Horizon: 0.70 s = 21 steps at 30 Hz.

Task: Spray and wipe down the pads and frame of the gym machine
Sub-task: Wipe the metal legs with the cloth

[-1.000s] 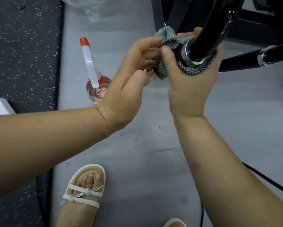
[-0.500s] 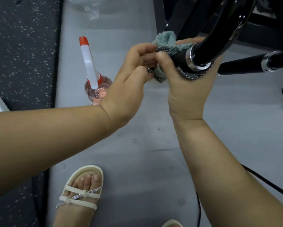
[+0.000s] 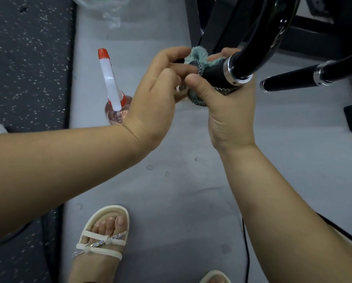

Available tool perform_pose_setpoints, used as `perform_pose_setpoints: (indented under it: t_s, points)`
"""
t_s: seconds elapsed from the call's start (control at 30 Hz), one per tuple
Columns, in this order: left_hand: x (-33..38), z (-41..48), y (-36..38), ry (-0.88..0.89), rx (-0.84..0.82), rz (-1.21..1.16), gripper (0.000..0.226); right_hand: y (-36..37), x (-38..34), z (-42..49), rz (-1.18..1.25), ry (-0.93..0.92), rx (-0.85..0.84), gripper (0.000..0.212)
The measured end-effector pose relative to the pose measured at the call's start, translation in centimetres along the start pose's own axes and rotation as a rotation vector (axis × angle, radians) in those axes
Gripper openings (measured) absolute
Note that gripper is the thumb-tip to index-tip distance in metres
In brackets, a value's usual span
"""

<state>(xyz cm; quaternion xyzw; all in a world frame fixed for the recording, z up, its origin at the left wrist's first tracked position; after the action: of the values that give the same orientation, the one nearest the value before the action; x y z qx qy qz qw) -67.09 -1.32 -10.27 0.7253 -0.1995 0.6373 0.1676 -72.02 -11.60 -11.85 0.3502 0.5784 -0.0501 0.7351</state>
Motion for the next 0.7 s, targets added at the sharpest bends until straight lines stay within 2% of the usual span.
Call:
perform_pose_setpoints:
  t_s: [0.1,0.2,0.27,0.33,0.43,0.5,0.57,0.63,0.7]
  points:
    - [0.0,0.1,0.3,0.009,-0.011,0.024,0.032,-0.1,-0.1,0.2,0.044,0.045,-0.112,0.074]
    - [-0.6,1.3,0.6,-0.104,-0.031,0.029,0.017,-0.9,-0.2,0.6,0.241,0.268,-0.168,0.084]
    - [-1.3,2.0,0.5,-0.136,-0.049,0.055,0.017,-1.6,-0.5,0.7,0.503,0.412,-0.148,0.069]
    - [-1.3,2.0,0.4,-0.073,-0.087,0.174,0.028,-2.0,-0.2,0.8,0.618,0.485,-0.018,0.038]
    - [-0.4,0.8,0.4,0.042,-0.108,0.166,0.037,-1.6,-0.2,1.4,0.503,0.373,0.070,0.038]
    - [0.0,0.0,0.4,0.118,-0.130,0.116,0.038,-0.8,-0.4,1.9,0.443,0.281,0.018,0.027]
    - [-0.1,-0.3,0.4,0.162,-0.164,0.202,0.035,-0.5,-0.4,2.3,0.438,0.263,0.000,0.023]
    - [-0.8,0.2,0.4,0.100,-0.184,0.244,0.034,-0.4,0.3,2.9,0.381,0.311,-0.007,0.029]
    - [-1.8,0.8,0.4,-0.011,-0.174,0.287,0.035,-0.3,1.4,3.1,0.224,0.373,-0.004,0.031]
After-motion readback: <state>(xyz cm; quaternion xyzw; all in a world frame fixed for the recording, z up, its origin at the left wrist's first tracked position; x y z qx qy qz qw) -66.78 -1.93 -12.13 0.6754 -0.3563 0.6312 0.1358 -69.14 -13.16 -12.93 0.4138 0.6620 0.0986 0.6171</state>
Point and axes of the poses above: each hand's wrist, its own z-axis towards the middle knuckle, its own y-axis out of the palm, x = y × z, the point moved 3 cm from there along z, towards the middle knuckle, and after that the axes turned 14 degrees about z, right-handed, at the moved point
